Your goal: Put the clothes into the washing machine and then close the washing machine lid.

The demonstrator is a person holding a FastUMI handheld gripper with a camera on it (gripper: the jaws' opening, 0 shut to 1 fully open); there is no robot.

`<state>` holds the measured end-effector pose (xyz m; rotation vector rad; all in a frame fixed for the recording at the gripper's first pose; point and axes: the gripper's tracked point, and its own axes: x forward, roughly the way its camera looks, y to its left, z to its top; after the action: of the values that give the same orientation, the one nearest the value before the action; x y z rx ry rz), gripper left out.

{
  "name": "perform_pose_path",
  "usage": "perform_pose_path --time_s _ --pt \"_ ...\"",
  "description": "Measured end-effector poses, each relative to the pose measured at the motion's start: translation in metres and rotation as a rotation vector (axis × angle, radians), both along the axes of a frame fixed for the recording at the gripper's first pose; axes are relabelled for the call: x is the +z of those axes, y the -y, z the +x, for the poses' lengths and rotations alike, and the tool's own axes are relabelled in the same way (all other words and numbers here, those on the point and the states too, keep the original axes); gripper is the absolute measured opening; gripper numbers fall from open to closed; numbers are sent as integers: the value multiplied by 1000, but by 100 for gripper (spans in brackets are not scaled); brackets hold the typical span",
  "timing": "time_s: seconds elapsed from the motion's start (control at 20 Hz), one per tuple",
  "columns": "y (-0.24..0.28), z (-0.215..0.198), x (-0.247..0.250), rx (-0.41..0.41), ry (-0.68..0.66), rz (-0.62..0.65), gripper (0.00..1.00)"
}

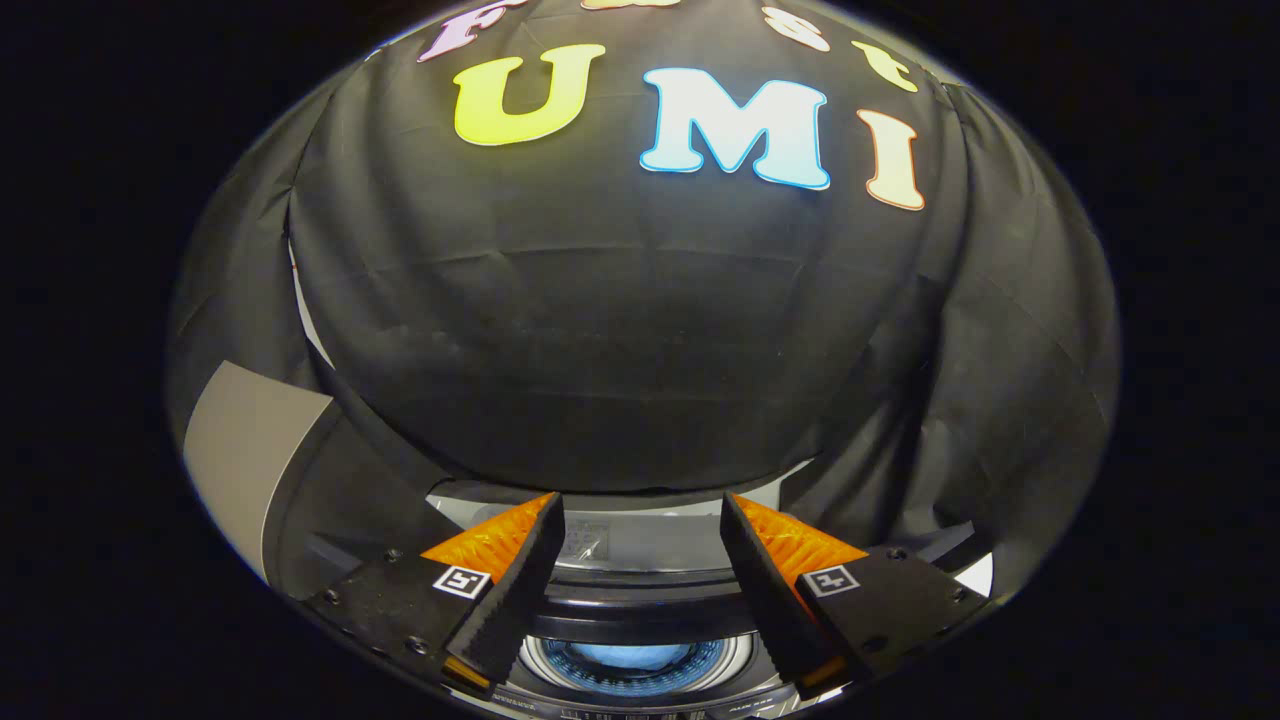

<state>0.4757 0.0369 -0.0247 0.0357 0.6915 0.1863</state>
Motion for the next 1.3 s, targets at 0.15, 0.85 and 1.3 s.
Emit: perform_pose_path --time_s 0.15,0.85,1.3 --pt "1 -18 -4 13 9 -3 97" --pt "-6 -140 -83 168 1 -73 99" --pt "4 -233 -106 173 -1 32 99"
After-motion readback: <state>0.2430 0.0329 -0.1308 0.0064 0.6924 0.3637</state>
